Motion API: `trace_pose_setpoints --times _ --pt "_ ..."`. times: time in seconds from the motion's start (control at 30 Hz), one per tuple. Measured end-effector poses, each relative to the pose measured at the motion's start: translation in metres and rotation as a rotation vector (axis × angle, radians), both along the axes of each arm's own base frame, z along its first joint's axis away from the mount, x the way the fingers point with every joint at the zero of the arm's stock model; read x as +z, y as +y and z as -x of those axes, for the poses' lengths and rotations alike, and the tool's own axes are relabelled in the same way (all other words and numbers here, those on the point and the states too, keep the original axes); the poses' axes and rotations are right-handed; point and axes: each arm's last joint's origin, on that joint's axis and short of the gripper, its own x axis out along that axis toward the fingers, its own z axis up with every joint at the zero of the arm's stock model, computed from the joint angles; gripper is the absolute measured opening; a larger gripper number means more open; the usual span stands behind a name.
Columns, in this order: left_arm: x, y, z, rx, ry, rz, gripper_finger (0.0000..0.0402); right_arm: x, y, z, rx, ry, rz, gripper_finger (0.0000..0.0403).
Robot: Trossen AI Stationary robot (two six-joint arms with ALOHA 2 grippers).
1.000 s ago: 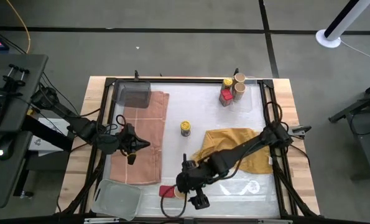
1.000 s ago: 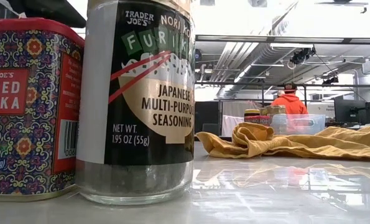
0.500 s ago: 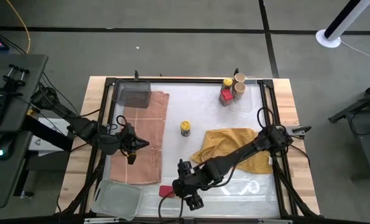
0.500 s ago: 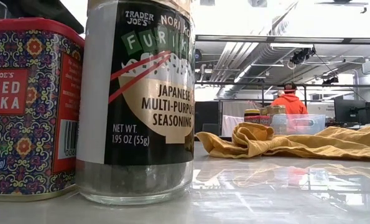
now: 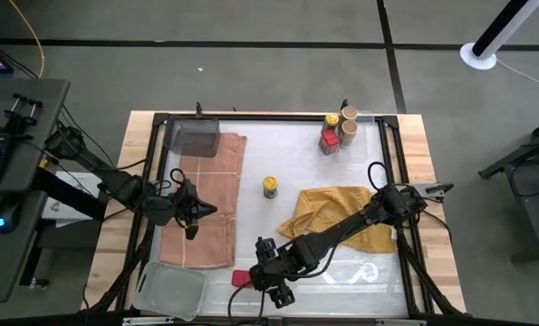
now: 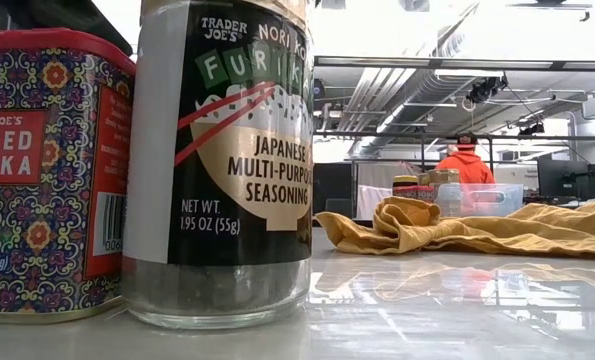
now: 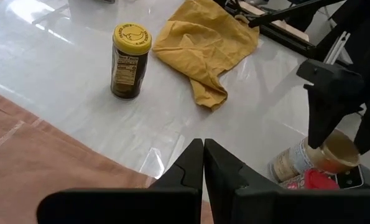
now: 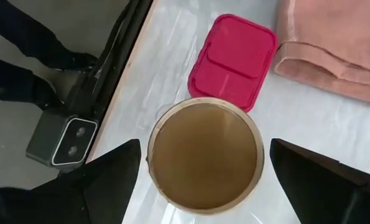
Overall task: Sort spices by type
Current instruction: Put the gold seasoning bottle into the transparent bin
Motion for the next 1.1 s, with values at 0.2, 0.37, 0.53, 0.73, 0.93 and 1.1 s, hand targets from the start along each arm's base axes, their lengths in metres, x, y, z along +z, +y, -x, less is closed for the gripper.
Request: trace_pose_setpoints --times 0.2,0.37,0.53,0.73,0.93,1.1 --pt "0.000 0.000 0.000 -0.001 0.002 -0.003 0.0000 -0.008 0.001 -0.003 0.001 0.011 0.002 0.0353" --pt "0.000 0.000 0.000 -0.010 0.004 -0.017 0.0000 -0.022 0.003 -0.006 0.003 0.034 0.016 0.0353" --pt "0.000 0.000 0.000 -0.011 0.004 -0.018 0.0000 -0.022 0.002 -0.007 -0.025 0.016 0.031 0.0353" --pt "0.000 0.000 0.000 -0.006 0.002 -0.022 0.0000 -0.020 0.000 -0.009 -0.041 0.003 0.032 0.0320" --pt "0.001 0.000 -0.001 0.006 -0.017 -0.020 0.0000 -0.019 -0.002 -0.010 -0.072 0.010 0.018 0.0271" --pt "0.011 0.005 -0.010 0.030 -0.111 -0.040 0.0000 -0.002 -0.022 0.000 -0.178 0.103 0.019 0.0271"
